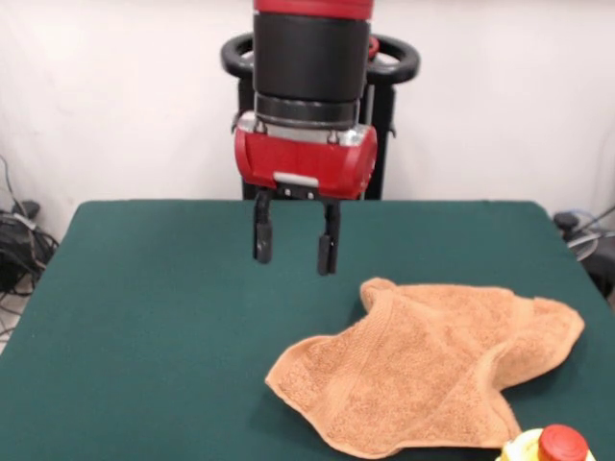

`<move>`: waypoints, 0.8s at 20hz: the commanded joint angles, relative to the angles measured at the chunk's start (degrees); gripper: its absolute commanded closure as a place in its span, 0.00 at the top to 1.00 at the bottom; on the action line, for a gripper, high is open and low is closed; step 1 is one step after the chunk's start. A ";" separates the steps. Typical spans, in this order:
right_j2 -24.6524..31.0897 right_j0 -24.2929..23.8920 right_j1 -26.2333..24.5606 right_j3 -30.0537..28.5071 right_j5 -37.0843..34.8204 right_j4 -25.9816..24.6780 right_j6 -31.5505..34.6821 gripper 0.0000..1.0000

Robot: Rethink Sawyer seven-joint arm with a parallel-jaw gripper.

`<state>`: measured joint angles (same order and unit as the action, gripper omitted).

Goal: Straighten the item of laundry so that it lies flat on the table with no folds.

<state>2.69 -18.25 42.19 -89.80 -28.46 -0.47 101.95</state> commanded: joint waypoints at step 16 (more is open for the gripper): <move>1.41 -0.70 6.04 -4.32 -7.17 -0.25 3.16 1.00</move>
<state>2.71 -18.66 44.26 -89.33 -28.80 -0.77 101.95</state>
